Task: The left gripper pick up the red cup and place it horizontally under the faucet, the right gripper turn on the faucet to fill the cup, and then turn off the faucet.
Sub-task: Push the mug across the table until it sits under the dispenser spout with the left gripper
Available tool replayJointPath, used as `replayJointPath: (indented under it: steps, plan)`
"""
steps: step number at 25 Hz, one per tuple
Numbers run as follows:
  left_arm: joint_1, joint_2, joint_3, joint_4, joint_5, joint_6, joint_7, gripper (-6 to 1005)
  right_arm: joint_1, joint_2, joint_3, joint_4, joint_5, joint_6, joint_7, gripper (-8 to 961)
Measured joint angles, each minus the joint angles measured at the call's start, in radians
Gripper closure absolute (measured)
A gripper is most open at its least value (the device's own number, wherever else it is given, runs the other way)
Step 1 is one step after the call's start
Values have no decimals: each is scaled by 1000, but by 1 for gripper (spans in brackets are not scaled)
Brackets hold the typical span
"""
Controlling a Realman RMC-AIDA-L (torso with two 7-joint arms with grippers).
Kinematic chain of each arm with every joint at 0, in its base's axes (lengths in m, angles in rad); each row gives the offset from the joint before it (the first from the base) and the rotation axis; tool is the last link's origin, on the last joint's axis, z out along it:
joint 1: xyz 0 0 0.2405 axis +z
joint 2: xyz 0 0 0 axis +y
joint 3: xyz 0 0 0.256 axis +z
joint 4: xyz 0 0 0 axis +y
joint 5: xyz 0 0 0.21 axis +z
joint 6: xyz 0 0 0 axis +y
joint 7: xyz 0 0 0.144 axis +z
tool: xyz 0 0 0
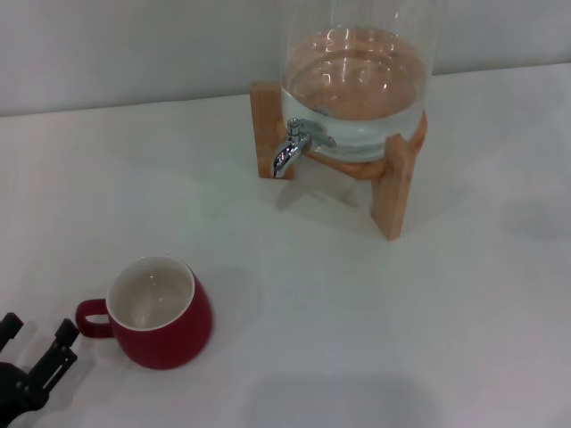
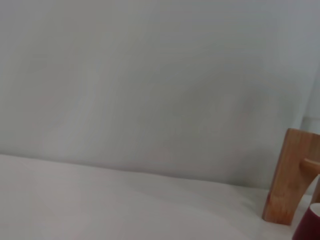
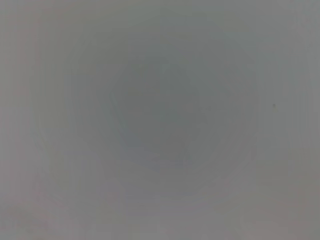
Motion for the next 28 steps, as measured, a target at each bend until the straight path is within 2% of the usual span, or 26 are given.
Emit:
replayJointPath:
  steps: [10,28]
  plan:
    - [-27,2,2,-23,22,29,1,211,-6,0,0,0,0,2,0,232]
    - [-24,8,2,14,61,27,2,223,-9,0,0,0,0,1,2,232]
